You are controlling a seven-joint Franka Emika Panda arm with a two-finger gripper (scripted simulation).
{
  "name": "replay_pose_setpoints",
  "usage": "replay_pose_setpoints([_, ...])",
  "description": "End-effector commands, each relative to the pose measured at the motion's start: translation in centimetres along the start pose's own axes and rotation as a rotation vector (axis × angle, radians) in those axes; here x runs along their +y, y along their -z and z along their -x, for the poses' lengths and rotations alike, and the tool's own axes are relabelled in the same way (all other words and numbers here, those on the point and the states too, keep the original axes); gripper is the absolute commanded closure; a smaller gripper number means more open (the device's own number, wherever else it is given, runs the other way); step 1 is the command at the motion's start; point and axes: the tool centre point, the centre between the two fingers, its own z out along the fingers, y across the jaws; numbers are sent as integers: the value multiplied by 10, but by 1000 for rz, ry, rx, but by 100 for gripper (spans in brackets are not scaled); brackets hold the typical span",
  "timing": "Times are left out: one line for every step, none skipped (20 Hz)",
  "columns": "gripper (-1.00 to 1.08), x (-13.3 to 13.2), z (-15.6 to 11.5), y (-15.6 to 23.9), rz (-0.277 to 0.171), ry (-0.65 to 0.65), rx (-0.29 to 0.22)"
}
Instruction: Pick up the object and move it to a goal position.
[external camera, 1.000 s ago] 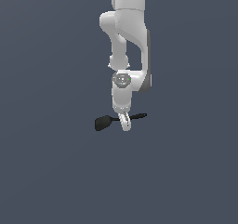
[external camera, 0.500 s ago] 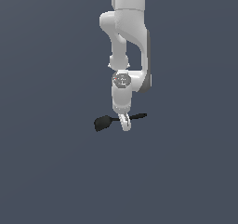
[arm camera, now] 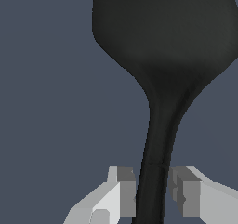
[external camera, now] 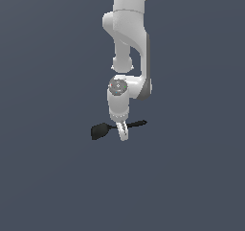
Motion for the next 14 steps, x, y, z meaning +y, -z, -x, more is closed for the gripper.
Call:
replay_pose_setpoints([108,-8,-15,3,-1,0,1])
replay_pose_setpoints([108,-12,-21,4,-1,0,1])
replay_pose_setpoints([108,-16,-28,5,-1,0,1])
replay_pose_setpoints([108,-20,-35,6,-1,0,1])
replay_pose_setpoints([108,-24,-42,7,-1,0,1])
replay_pose_setpoints([108,-28,-49,8,-1,0,1])
replay_pose_setpoints([108,-32,-55,9,-1,0,1])
replay_pose_setpoints([108,-36,-62,10,-1,0,1])
replay_pose_setpoints([108,-40,-69,11,-1,0,1])
replay_pose_setpoints([108,-44,-75,12,-1,0,1])
replay_pose_setpoints([108,-47,-81,13,-1,0,1])
replay_pose_setpoints([108,-51,-87,14,-1,0,1])
replay_pose_setpoints([108,-54,-93,15,-1,0,1])
replay_pose_setpoints([108,-57,-98,16,-1,0,1])
